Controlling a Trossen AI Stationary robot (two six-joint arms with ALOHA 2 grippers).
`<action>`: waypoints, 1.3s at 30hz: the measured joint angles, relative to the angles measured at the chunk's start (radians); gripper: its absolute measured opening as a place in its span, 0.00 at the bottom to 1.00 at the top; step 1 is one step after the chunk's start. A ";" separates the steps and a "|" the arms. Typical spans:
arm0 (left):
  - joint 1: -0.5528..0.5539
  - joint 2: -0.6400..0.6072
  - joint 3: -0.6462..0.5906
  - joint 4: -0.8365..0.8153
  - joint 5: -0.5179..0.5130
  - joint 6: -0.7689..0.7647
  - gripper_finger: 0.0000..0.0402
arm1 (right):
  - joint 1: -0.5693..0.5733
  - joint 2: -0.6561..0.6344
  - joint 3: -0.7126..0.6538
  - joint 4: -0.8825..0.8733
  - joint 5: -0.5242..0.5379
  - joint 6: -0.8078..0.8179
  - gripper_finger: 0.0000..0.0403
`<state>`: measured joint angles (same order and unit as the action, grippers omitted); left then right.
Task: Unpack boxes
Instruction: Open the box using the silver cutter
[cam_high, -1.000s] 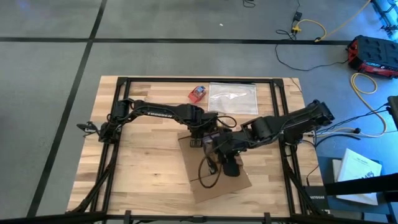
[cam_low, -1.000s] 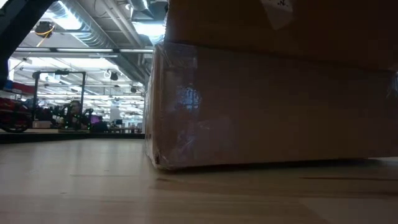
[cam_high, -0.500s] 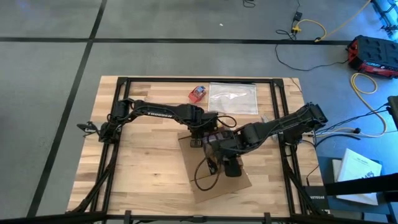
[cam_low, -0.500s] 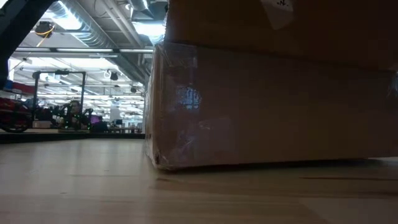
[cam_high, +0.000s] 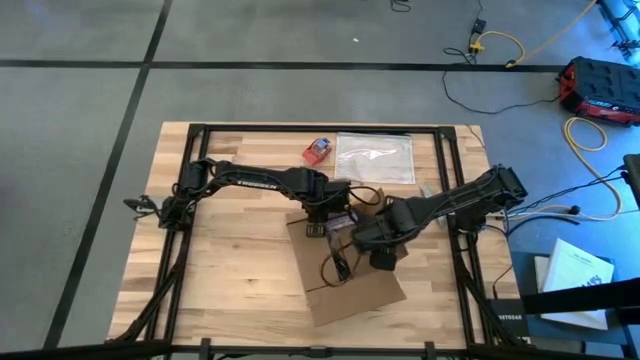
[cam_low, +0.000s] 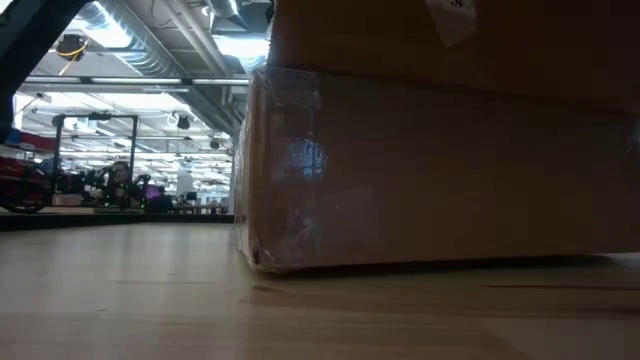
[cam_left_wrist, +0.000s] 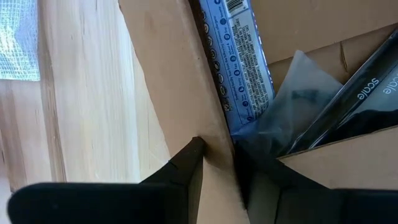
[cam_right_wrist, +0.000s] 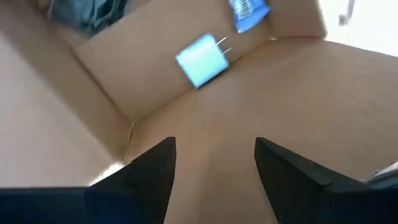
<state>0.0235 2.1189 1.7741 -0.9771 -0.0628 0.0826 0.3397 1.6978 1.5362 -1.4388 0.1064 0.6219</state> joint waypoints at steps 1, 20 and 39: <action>0.000 0.000 0.000 -0.001 0.000 0.000 0.19 | 0.000 0.000 -0.008 0.006 0.007 0.028 0.51; -0.004 0.000 0.000 -0.001 -0.001 0.003 0.19 | 0.003 -0.003 -0.270 0.283 -0.060 0.353 0.94; -0.004 0.000 0.000 0.000 0.000 -0.003 0.19 | 0.000 0.001 -0.302 0.253 -0.054 0.399 0.48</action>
<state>0.0193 2.1189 1.7744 -0.9771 -0.0624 0.0792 0.3401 1.6989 1.2339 -1.1862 0.0529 1.0207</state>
